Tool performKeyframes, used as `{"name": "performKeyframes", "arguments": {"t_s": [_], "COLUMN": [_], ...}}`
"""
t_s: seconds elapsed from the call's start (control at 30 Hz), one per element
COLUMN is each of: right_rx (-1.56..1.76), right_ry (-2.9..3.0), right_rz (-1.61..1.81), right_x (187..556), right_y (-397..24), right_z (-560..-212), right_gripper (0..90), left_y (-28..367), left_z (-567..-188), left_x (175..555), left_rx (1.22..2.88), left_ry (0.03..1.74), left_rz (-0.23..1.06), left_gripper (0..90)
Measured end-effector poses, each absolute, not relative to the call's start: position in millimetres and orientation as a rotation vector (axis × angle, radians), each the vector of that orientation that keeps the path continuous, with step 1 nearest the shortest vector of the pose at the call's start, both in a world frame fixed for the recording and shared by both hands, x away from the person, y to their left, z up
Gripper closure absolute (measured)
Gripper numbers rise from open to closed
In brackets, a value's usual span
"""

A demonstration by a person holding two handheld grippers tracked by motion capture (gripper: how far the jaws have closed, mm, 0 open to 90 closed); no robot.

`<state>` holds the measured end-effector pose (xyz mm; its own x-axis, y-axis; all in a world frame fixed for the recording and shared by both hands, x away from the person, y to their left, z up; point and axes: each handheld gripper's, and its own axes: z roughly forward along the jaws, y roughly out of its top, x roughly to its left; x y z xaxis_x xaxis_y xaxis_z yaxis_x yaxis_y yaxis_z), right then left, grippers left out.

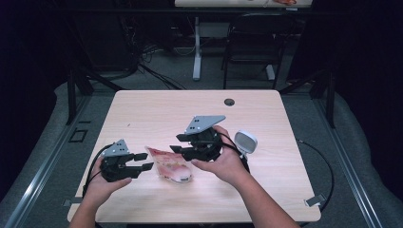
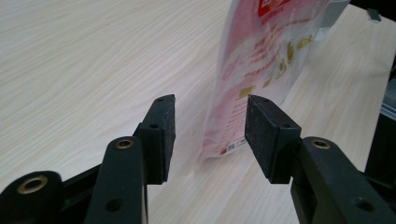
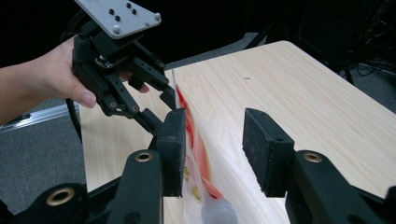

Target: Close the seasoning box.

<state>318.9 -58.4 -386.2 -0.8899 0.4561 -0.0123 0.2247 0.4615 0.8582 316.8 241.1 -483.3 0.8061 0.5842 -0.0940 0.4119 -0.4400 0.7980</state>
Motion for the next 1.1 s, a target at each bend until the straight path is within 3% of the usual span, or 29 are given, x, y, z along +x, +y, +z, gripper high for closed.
{"name": "performKeyframes", "arguments": {"t_s": [0.37,0.87,1.1], "right_rx": [0.667,0.765,0.819], "right_ry": [2.472,2.318,2.289], "right_rz": [1.401,1.378,1.392], "right_x": [320,318,314], "right_y": [-75,-107,-125], "right_z": [-393,-385,-384], "right_gripper": [57.6,46.7,50.8], "left_y": [253,270,273], "left_z": [-480,-474,-475], "left_x": [318,317,319], "left_rx": [2.058,2.021,2.024], "left_ry": [0.75,0.802,0.82], "left_rz": [0.225,0.247,0.261], "left_gripper": [53.6,49.5,50.5]}}
